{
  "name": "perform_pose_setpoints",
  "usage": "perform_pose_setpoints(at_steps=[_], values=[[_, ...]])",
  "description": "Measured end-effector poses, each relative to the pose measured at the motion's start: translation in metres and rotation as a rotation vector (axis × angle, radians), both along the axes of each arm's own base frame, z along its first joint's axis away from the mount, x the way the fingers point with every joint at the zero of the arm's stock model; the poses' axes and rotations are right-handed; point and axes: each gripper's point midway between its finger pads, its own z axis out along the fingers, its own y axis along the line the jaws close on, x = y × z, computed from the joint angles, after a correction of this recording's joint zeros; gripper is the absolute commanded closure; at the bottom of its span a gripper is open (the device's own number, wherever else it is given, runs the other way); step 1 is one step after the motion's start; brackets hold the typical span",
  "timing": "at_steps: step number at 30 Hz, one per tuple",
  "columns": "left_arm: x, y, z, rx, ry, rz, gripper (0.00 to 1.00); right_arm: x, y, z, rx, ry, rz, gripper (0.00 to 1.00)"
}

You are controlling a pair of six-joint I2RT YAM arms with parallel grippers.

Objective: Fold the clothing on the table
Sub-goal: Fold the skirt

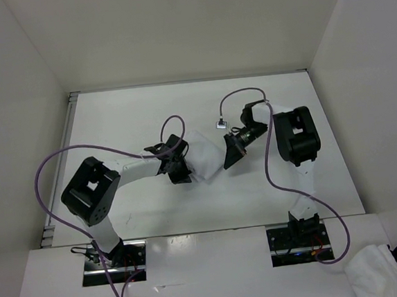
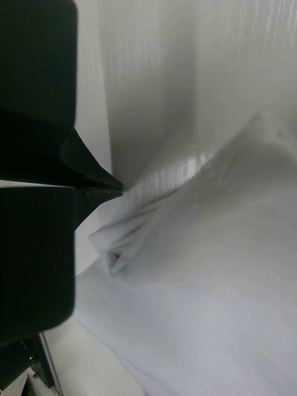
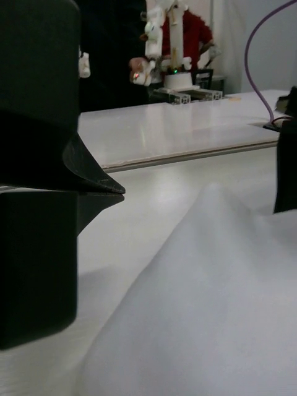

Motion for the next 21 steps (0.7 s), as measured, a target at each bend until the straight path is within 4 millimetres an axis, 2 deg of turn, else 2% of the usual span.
perform_pose_setpoints(at_steps=[4, 6, 8, 10, 12, 14, 16, 18, 21], values=[[-0.002, -0.001, 0.005, 0.029, -0.033, -0.008, 1.00, -0.003, 0.027, 0.012, 0.025, -0.075, 0.088, 1.00], [-0.001, 0.000, 0.020, 0.030, -0.075, -0.003, 1.00, -0.005, 0.041, 0.017, 0.041, -0.100, 0.127, 1.00], [0.006, 0.002, 0.051, 0.001, -0.161, 0.018, 1.00, -0.005, 0.054, 0.020, 0.061, -0.117, 0.155, 1.00], [0.015, 0.004, 0.094, -0.058, -0.279, 0.053, 1.00, -0.004, 0.066, 0.018, 0.078, -0.118, 0.178, 1.00], [0.020, 0.008, 0.132, -0.116, -0.376, 0.094, 1.00, -0.004, 0.076, 0.008, 0.086, -0.096, 0.195, 1.00], [0.023, 0.014, 0.158, -0.151, -0.442, 0.127, 1.00, -0.006, 0.082, -0.008, 0.082, -0.054, 0.208, 1.00], [0.026, 0.020, 0.165, -0.159, -0.458, 0.155, 1.00, -0.012, 0.085, -0.029, 0.063, 0.008, 0.216, 1.00], [0.027, 0.024, 0.161, -0.149, -0.450, 0.170, 1.00, -0.019, 0.085, -0.045, 0.040, 0.088, 0.210, 1.00], [0.025, 0.029, 0.148, -0.121, -0.421, 0.178, 1.00, -0.022, 0.086, -0.042, 0.036, 0.132, 0.196, 1.00]])
